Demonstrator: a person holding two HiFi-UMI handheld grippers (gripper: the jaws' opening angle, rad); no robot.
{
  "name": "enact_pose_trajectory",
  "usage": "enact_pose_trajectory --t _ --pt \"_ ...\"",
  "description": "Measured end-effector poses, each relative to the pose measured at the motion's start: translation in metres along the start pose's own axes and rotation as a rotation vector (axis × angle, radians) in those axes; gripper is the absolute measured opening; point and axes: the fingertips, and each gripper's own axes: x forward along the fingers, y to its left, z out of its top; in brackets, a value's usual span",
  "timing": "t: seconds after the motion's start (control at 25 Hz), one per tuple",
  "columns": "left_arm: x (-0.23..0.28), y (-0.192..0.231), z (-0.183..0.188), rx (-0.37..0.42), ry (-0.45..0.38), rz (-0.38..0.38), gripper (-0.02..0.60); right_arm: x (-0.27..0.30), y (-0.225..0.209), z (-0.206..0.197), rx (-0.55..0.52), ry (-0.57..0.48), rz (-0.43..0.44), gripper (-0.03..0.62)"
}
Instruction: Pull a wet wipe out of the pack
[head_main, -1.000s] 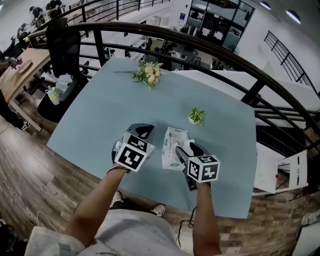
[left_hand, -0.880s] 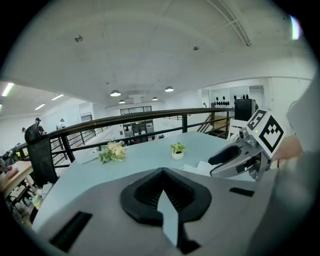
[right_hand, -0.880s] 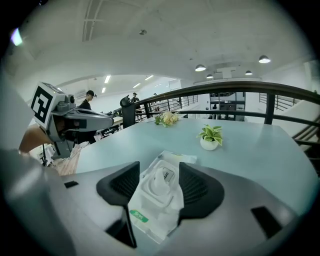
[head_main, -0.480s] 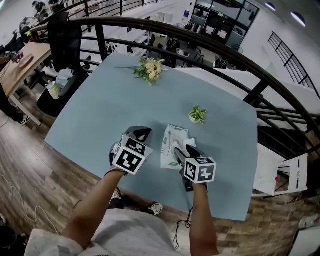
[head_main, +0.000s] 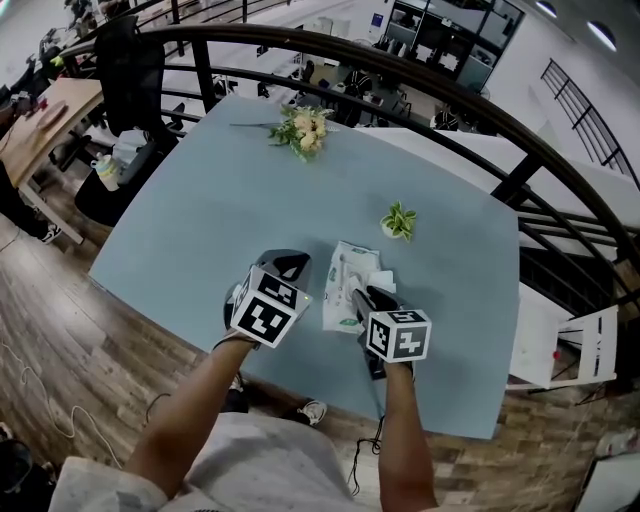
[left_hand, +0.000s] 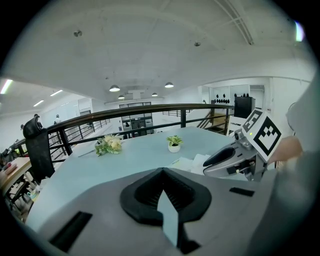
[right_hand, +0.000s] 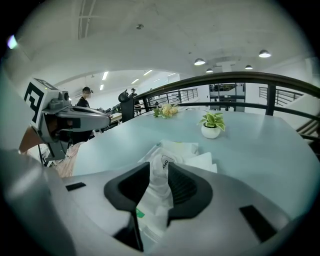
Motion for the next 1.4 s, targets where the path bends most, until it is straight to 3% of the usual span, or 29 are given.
enact_pose_trajectory --t 0.68,1.4 --pt "-0.006 0.002 -0.009 -0.003 0.02 -0.002 -0.006 0.001 0.003 0.001 0.012 0.001 -0.004 0.022" --pt "-0.008 0.0 -0.012 -0.007 0.018 -0.016 -0.006 -0.001 0.006 0.003 -0.001 0.006 -0.024 0.009"
